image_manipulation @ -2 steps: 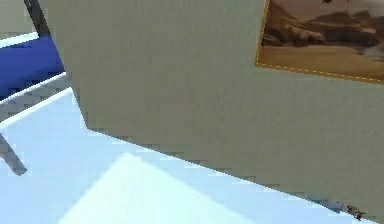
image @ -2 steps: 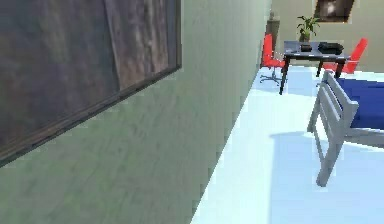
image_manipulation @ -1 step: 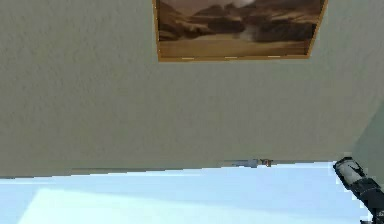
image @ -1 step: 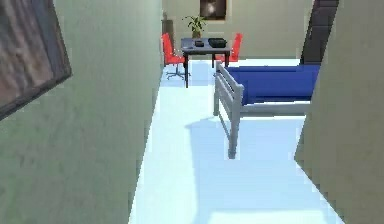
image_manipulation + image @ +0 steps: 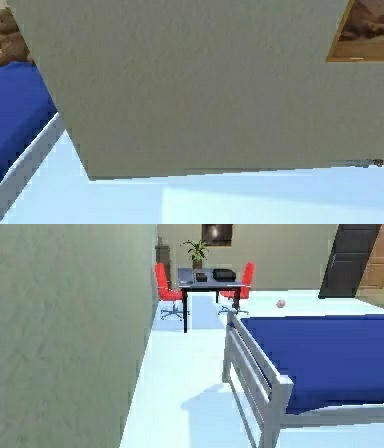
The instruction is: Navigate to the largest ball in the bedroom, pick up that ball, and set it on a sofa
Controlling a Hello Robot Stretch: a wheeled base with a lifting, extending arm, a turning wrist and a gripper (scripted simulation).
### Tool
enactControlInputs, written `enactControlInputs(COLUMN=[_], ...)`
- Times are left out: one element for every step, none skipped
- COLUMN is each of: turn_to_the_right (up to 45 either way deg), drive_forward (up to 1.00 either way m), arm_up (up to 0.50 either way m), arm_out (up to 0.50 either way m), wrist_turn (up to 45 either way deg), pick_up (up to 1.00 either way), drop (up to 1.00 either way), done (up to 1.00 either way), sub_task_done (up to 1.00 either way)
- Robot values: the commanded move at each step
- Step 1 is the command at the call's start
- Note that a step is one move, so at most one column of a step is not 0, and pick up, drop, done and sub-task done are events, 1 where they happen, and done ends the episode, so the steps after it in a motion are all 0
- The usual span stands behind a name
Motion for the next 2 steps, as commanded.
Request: enactControlInputs(turn_to_the_right=[0.0,3.0], drive_forward=[1.0,0.0], arm_up=[0.0,0.0], arm_out=[0.0,0.0], wrist_turn=[0.0,0.0], pick_up=[0.0,0.0], drop=[0.0,0.0], done=[0.0,0.0], sub_task_done=[0.0,0.0])
